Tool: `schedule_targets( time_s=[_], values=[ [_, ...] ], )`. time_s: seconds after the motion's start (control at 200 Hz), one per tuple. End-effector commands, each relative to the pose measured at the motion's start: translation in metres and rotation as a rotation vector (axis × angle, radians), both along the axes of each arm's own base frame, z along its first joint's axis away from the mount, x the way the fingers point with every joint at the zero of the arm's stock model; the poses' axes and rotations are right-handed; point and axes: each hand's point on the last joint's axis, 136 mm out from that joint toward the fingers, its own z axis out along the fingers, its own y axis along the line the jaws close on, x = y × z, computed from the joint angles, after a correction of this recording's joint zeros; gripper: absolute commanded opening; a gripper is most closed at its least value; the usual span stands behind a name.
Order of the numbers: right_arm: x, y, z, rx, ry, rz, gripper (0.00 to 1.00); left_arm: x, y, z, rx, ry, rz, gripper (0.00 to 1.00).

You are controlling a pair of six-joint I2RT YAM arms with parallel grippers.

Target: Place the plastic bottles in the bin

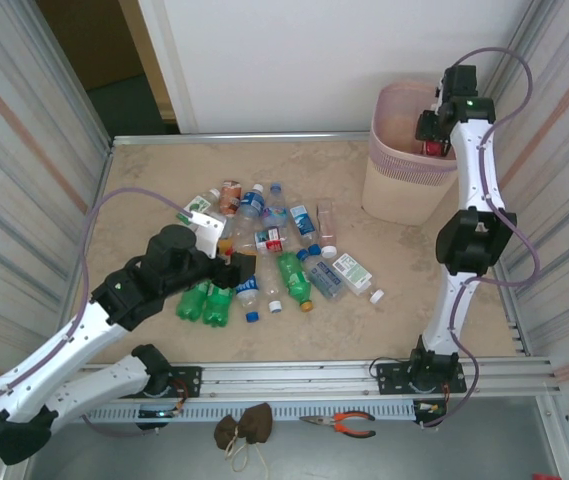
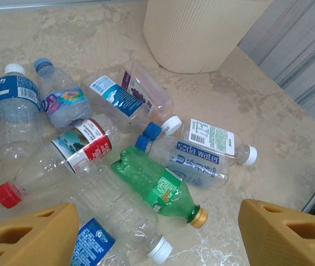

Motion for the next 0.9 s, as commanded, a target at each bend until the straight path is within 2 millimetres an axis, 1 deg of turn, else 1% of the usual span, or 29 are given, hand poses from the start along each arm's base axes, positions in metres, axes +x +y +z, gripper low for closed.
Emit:
schedule_targets(
  time_s=[0.0,0.19,0.336,0.471,0.556,0.666,0.751,0.897],
  values=[
    [-0.011,-0.005,-0.033,0.003,0.114,-0.041,0.43,0.003,0.005,-0.011,0.029,0.038,0.030,0.76],
    [-0.011,-0.003,-0.085,0.026,0.240,-0.039,0.45,0.004,0.013,-0.024,0.070,0.089,0.053,0.78],
    [-0.010,0.001,-0.117,0.047,0.305,-0.033,0.45,0.006,0.022,-0.030,0.081,0.123,0.089,0.82],
    [-0.010,0.001,-0.137,0.050,0.344,-0.034,0.47,0.006,0.032,-0.038,0.102,0.159,0.129,0.84],
    [-0.011,0.001,-0.147,0.053,0.366,-0.035,0.49,0.005,0.038,-0.044,0.123,0.187,0.155,0.85],
    [-0.012,0.002,-0.153,0.058,0.380,-0.037,0.55,0.004,0.052,-0.053,0.171,0.223,0.213,0.87],
    [-0.013,0.004,-0.151,0.057,0.379,-0.034,0.61,0.000,0.063,-0.062,0.221,0.256,0.248,0.88],
    [-0.013,0.003,-0.142,0.053,0.360,-0.035,0.66,-0.010,0.081,-0.079,0.312,0.327,0.296,0.88]
  ],
)
